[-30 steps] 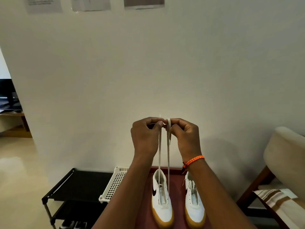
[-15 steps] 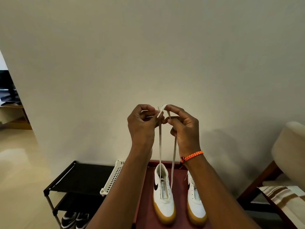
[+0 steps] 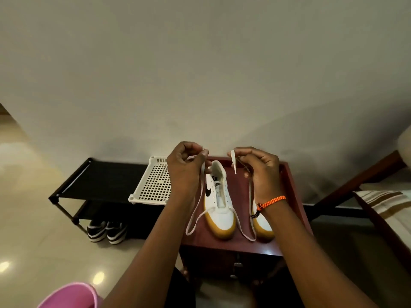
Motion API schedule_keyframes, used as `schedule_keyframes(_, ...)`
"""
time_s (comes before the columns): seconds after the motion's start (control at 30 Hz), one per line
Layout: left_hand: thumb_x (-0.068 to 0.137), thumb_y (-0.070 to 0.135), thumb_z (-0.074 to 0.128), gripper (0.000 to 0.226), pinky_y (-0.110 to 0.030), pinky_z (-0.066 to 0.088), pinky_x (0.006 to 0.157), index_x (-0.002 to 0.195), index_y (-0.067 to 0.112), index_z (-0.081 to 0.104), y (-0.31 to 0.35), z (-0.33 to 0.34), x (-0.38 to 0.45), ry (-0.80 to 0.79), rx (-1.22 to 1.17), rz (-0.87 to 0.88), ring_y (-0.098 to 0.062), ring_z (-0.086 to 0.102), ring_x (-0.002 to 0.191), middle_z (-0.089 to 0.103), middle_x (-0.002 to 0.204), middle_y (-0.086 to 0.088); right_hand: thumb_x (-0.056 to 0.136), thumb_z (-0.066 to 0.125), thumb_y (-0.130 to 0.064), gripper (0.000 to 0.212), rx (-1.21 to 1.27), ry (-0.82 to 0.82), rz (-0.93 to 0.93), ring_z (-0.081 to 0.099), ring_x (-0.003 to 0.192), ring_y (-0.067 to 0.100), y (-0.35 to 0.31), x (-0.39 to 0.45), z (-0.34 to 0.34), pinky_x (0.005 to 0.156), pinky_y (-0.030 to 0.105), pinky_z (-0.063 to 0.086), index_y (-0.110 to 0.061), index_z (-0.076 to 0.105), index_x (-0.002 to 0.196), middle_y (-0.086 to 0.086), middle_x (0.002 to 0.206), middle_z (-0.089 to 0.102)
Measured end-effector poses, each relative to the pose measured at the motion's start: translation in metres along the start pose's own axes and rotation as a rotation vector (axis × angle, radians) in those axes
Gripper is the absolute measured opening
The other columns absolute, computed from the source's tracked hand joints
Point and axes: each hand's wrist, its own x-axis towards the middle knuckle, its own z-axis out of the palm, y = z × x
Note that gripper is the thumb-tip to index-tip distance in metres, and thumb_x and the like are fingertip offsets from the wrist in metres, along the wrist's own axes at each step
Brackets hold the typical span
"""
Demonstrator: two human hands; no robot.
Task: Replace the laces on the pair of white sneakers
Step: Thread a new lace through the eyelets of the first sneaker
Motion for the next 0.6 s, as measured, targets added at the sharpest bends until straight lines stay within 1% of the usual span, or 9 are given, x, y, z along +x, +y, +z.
schedule_keyframes(0.13, 0.097, -0.010, 0.067, 0.005, -0.030, 0.053, 0.050, 0.100, -0.006, 0.067, -0.063, -0.010, -0.004, -0.006, 0.059, -0.151, -0.023, 0.063, 0.060, 0.069, 0.085, -0.020, 0.093, 0.052, 0.015, 0.027, -0.024, 0.048, 0.086, 0.067, 0.066, 0.012, 0.055, -0.004, -0.018, 0.051, 0.022, 0.038, 0.010, 0.078, 0.093, 0.024, 0.090, 0.077)
schedule_keyframes(0.23, 0.101, -0.007, 0.056, 0.028, -0.022, 0.043, 0.048, 0.092, 0.005, 0.079, -0.118, -0.018, -0.002, -0.070, 0.300, -0.250, -0.011, 0.056, 0.055, 0.071, 0.075, -0.010, 0.092, 0.053, 0.014, 0.031, -0.119, 0.049, 0.172, 0.069, 0.068, 0.012, 0.098, -0.004, -0.029, 0.054, 0.020, 0.043, 0.001, 0.081, 0.087, 0.016, 0.084, 0.079)
schedule_keyframes(0.3, 0.100, -0.002, 0.054, 0.037, -0.027, 0.044, 0.051, 0.088, 0.018, 0.083, -0.152, -0.023, -0.001, -0.150, 0.517, -0.305, -0.013, 0.056, 0.055, 0.073, 0.076, -0.001, 0.093, 0.055, 0.011, 0.035, -0.254, 0.040, 0.239, 0.071, 0.071, 0.008, 0.122, -0.006, -0.037, 0.063, 0.017, 0.050, -0.008, 0.082, 0.082, 0.005, 0.079, 0.079)
schedule_keyframes(0.33, 0.099, 0.001, 0.055, 0.036, -0.031, 0.047, 0.055, 0.091, 0.021, 0.084, -0.167, -0.023, -0.002, -0.192, 0.618, -0.326, -0.017, 0.061, 0.060, 0.075, 0.079, 0.002, 0.094, 0.055, 0.009, 0.036, -0.320, 0.028, 0.284, 0.070, 0.069, 0.007, 0.136, -0.007, -0.041, 0.064, 0.018, 0.051, -0.011, 0.083, 0.082, 0.004, 0.080, 0.079)
schedule_keyframes(0.4, 0.101, 0.014, 0.061, 0.023, -0.035, 0.055, 0.072, 0.109, 0.020, 0.082, -0.191, -0.021, -0.002, -0.280, 0.808, -0.319, -0.021, 0.071, 0.086, 0.079, 0.101, 0.001, 0.096, 0.058, 0.005, 0.034, -0.429, -0.021, 0.381, 0.069, 0.064, 0.020, 0.164, -0.009, -0.049, 0.059, 0.034, 0.055, -0.016, 0.083, 0.089, 0.006, 0.085, 0.080)
schedule_keyframes(0.43, 0.102, 0.023, 0.064, 0.021, -0.035, 0.056, 0.079, 0.117, 0.019, 0.079, -0.198, -0.019, -0.003, -0.318, 0.898, -0.286, -0.021, 0.071, 0.096, 0.078, 0.109, -0.001, 0.097, 0.060, 0.002, 0.032, -0.482, -0.052, 0.419, 0.071, 0.071, 0.026, 0.177, -0.010, -0.051, 0.067, 0.043, 0.059, -0.020, 0.083, 0.093, 0.003, 0.089, 0.080)
schedule_keyframes(0.5, 0.103, 0.039, 0.066, 0.027, -0.041, 0.056, 0.086, 0.122, 0.021, 0.071, -0.212, -0.014, -0.004, -0.368, 1.054, -0.216, -0.024, 0.065, 0.107, 0.071, 0.117, -0.003, 0.096, 0.066, -0.003, 0.025, -0.596, -0.128, 0.458, 0.073, 0.096, 0.023, 0.196, -0.011, -0.054, 0.088, 0.038, 0.060, -0.022, 0.081, 0.104, -0.006, 0.101, 0.078)
schedule_keyframes(0.53, 0.103, 0.043, 0.065, 0.028, -0.045, 0.056, 0.086, 0.120, 0.021, 0.068, -0.215, -0.012, -0.005, -0.367, 1.114, -0.199, -0.025, 0.061, 0.110, 0.067, 0.118, -0.003, 0.095, 0.069, -0.006, 0.023, -0.660, -0.156, 0.459, 0.071, 0.103, 0.019, 0.202, -0.011, -0.053, 0.092, 0.033, 0.058, -0.021, 0.079, 0.109, -0.006, 0.105, 0.076)
schedule_keyframes(0.6, 0.103, 0.044, 0.065, 0.025, -0.048, 0.055, 0.084, 0.110, 0.020, 0.068, -0.220, -0.010, -0.007, -0.361, 1.181, -0.174, -0.026, 0.055, 0.110, 0.062, 0.115, -0.003, 0.093, 0.074, -0.014, 0.018, -0.795, -0.164, 0.430, 0.068, 0.102, 0.017, 0.209, -0.011, -0.052, 0.088, 0.030, 0.054, -0.023, 0.077, 0.108, -0.005, 0.106, 0.074)
